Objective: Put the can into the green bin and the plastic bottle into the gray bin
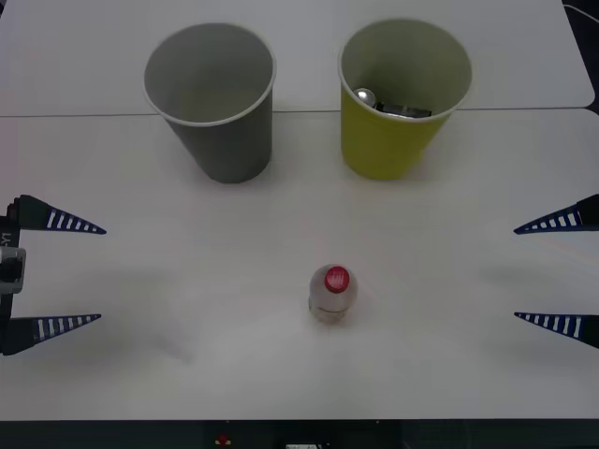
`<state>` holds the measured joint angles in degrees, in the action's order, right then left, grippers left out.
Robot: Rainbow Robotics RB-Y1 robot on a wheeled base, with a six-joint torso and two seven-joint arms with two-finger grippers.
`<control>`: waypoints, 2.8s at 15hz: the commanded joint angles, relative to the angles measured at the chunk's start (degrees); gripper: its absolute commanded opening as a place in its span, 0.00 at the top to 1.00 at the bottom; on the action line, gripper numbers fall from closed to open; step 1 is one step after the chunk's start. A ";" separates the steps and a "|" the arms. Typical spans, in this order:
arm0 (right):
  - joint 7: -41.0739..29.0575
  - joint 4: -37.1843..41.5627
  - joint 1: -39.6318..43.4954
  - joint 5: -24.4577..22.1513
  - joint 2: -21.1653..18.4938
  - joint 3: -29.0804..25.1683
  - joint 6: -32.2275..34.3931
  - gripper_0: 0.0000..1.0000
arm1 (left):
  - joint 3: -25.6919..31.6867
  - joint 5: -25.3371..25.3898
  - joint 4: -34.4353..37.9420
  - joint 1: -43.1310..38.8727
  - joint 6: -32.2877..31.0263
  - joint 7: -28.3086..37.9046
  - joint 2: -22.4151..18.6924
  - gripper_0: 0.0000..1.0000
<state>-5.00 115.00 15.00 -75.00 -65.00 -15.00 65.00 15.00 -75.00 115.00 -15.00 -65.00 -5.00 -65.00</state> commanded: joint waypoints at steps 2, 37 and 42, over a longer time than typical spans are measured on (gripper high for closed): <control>0.34 -0.13 0.82 0.29 0.66 0.15 0.13 0.00 | 0.00 0.00 0.00 0.00 0.00 0.00 0.00 0.00; 18.19 -17.35 -11.66 9.43 23.69 30.73 -15.61 0.00 | 0.00 0.00 0.00 0.00 0.00 0.00 0.00 0.00; 19.50 -21.75 -15.26 9.61 27.47 34.42 -16.48 0.00 | 0.00 0.00 0.00 0.00 0.00 0.00 0.00 0.00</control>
<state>14.37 93.80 0.18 -65.50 -38.08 18.85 48.67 15.00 -75.00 115.00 -15.00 -65.00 -5.00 -65.00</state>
